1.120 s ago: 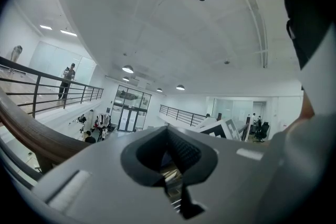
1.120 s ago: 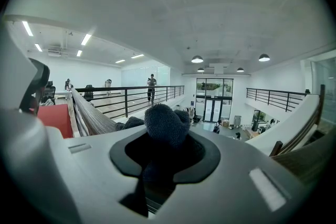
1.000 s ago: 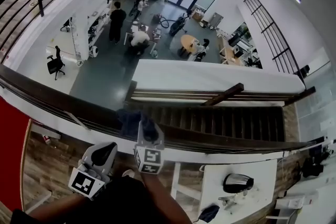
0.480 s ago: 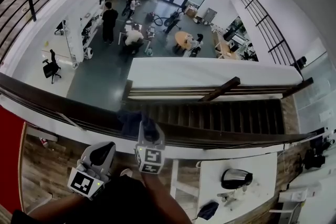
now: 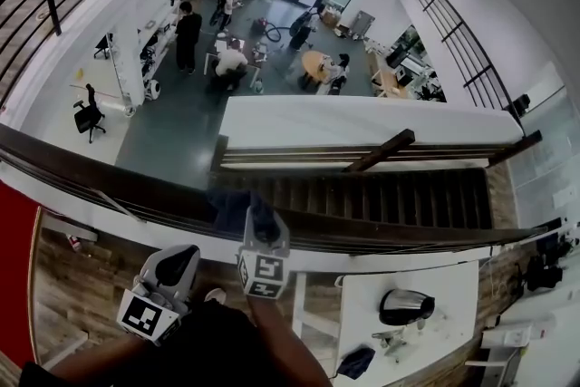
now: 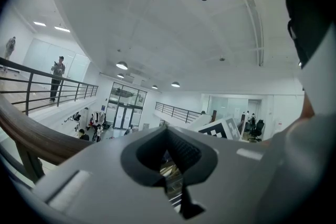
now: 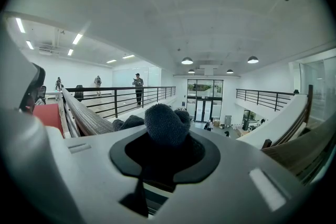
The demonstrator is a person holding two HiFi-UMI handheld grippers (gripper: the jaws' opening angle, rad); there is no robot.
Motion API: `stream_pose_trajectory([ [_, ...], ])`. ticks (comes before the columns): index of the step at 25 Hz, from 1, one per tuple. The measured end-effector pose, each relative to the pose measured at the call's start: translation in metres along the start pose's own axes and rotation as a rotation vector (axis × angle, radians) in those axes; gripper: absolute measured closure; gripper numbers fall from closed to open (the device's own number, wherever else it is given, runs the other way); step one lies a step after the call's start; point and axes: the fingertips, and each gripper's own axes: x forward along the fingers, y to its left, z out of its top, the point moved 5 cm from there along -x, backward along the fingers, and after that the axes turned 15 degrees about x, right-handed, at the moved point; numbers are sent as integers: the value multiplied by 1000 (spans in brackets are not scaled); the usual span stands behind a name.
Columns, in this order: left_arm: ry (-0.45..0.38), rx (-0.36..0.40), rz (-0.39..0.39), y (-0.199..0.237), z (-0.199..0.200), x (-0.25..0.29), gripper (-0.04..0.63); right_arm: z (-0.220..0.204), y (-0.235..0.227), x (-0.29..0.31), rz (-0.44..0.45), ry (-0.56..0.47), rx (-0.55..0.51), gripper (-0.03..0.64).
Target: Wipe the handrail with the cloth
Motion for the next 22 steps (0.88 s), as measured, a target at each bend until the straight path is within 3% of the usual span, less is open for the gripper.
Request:
stream_pose_trajectory([
  [16, -30, -1, -9, -33, 1, 19, 595, 10, -51, -13, -49, -19, 23, 522],
  [22, -1, -6, -7, -38, 1, 21, 595, 11, -59, -18, -47, -26, 11, 522],
])
